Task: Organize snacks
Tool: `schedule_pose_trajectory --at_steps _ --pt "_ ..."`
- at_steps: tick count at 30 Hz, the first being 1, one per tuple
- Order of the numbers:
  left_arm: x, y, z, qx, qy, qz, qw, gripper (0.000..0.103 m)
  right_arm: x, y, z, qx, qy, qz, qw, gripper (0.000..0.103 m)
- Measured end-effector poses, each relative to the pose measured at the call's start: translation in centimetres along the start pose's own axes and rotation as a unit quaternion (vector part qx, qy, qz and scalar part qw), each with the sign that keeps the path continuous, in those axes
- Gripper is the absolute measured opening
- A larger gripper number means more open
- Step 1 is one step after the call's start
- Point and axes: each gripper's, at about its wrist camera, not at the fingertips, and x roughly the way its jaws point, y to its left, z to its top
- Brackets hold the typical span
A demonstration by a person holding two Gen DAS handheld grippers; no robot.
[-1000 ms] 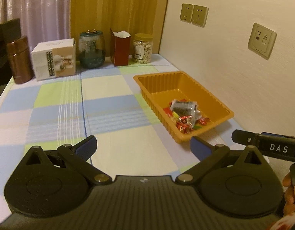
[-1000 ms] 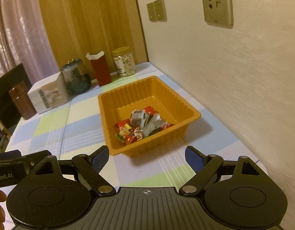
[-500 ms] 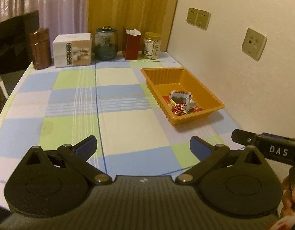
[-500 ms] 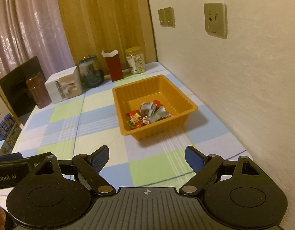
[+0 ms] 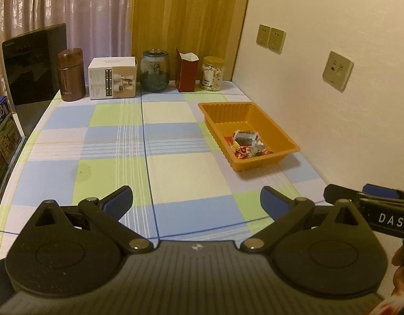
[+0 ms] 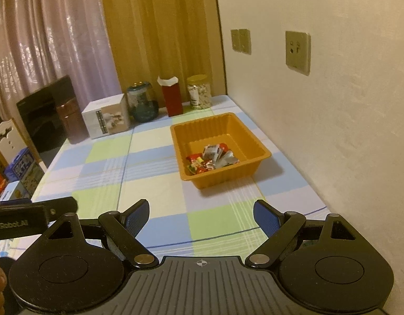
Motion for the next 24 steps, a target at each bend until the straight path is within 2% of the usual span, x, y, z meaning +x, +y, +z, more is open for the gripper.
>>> schedule_pose_trajectory --at_steps 12,24 --pt "-2.2 -0.6 -1.1 0.008 -0.006 0.004 0.9999 0.103 -2.7 -0.1 -1.2 -0.003 0.006 -0.003 1.000 0.086" --pt "-2.2 -0.8 -1.4 0.008 -0.001 0.000 1.0000 0.103 -2.3 -0.2 -1.2 -0.001 0.008 -0.003 1.000 0.086"
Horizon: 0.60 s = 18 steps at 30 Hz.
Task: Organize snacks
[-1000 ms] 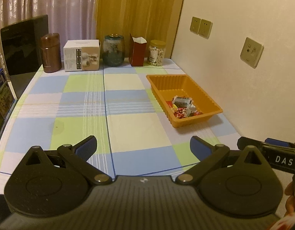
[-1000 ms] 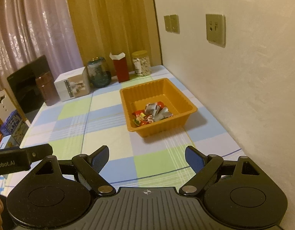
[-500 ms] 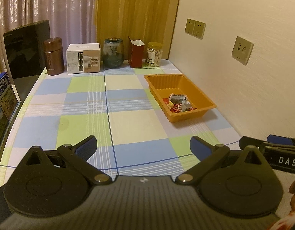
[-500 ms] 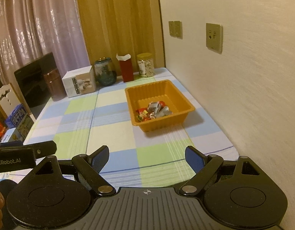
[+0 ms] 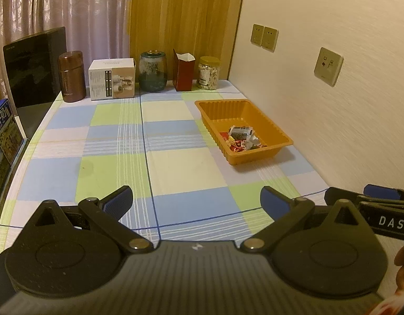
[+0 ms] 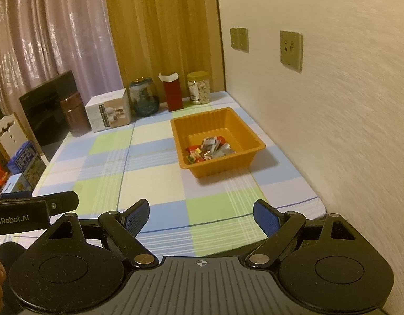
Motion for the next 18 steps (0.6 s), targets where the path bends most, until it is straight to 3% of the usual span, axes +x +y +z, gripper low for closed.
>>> schedule_pose_trajectory --at_steps 18 --pt "0.14 0.23 0.02 -0.001 0.000 0.000 1.0000 0.103 0.05 -0.03 -0.02 0.000 -0.001 0.000 1.000 0.086"
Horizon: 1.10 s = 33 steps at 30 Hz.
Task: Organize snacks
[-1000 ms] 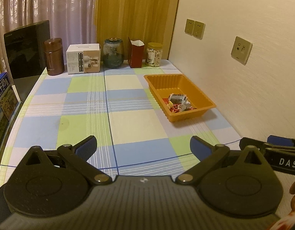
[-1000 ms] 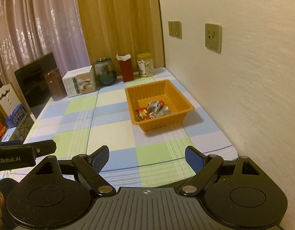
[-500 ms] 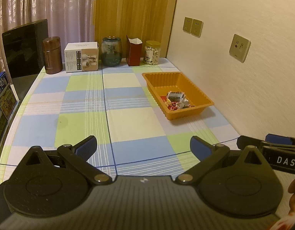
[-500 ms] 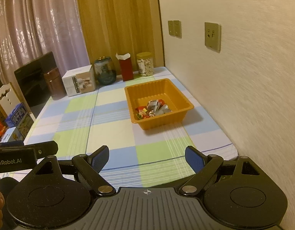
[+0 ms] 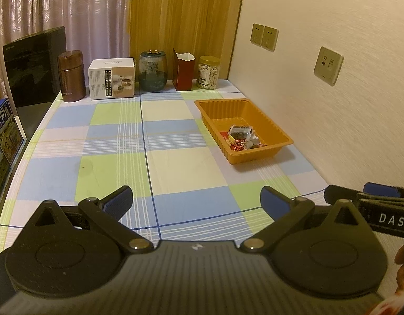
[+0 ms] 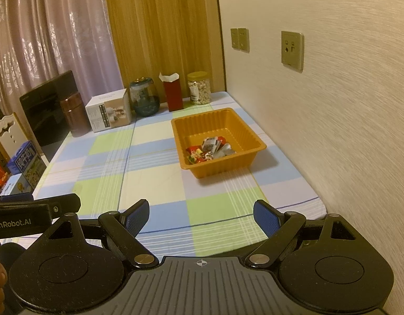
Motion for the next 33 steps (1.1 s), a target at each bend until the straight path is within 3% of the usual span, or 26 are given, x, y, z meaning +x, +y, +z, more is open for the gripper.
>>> schedule_pose_trajectory --at_steps 33 --pt "0.08 0.23 -0.09 0.004 0.002 -0.001 1.0000 0.103 -0.02 0.18 0.00 0.000 -0.003 -0.001 1.000 0.086"
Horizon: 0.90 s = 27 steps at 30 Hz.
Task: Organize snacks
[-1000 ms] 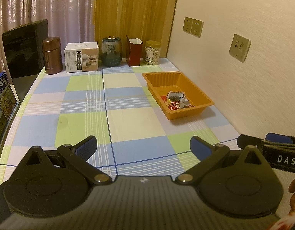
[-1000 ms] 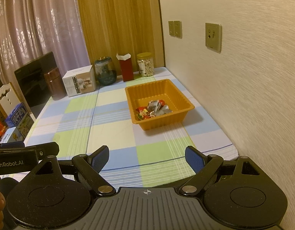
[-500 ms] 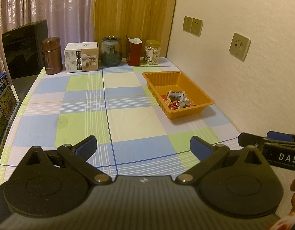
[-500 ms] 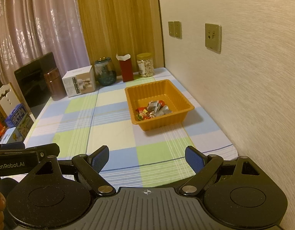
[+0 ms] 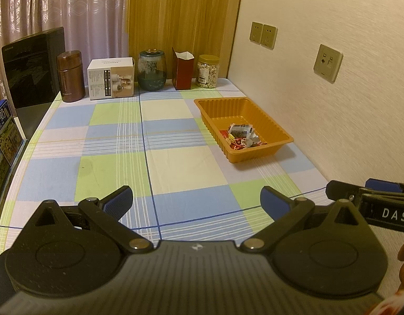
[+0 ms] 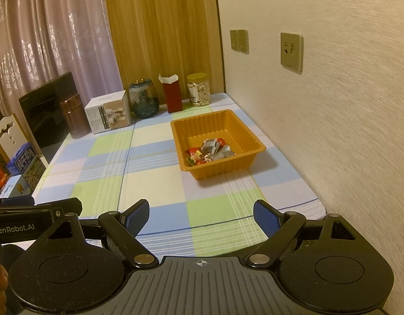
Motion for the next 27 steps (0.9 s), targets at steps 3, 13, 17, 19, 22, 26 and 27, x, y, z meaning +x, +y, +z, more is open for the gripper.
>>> schedule_pose_trajectory --at_steps 3,13,17,19,22,26,27 --pt "-0.02 0.05 0.01 0.000 0.000 0.000 1.0000 0.103 -0.03 -0.09 0.03 -0.001 0.000 0.001 1.000 0.086" --pt "0.04 0.13 0.02 0.002 -0.001 0.000 1.0000 0.103 -0.07 0.07 0.12 -0.001 -0.001 0.001 1.000 0.086" --pt "0.08 0.19 0.05 0.003 0.000 0.000 1.0000 0.103 -0.05 0.09 0.12 -0.002 -0.001 0.001 1.000 0.086" --pt "0.09 0.18 0.05 0.003 0.000 0.000 1.0000 0.103 -0.06 0.09 0.10 -0.001 -0.001 0.001 1.000 0.086" --pt "0.10 0.14 0.05 0.003 0.000 0.000 1.0000 0.103 -0.06 0.10 0.09 -0.001 -0.001 0.001 1.000 0.086" --pt "0.11 0.22 0.06 0.003 0.000 0.000 1.0000 0.103 -0.07 0.16 0.08 -0.001 -0.001 0.001 1.000 0.086" --pt "0.11 0.16 0.05 0.004 0.000 0.000 1.0000 0.103 -0.07 0.16 0.08 -0.001 -0.001 0.000 1.000 0.086"
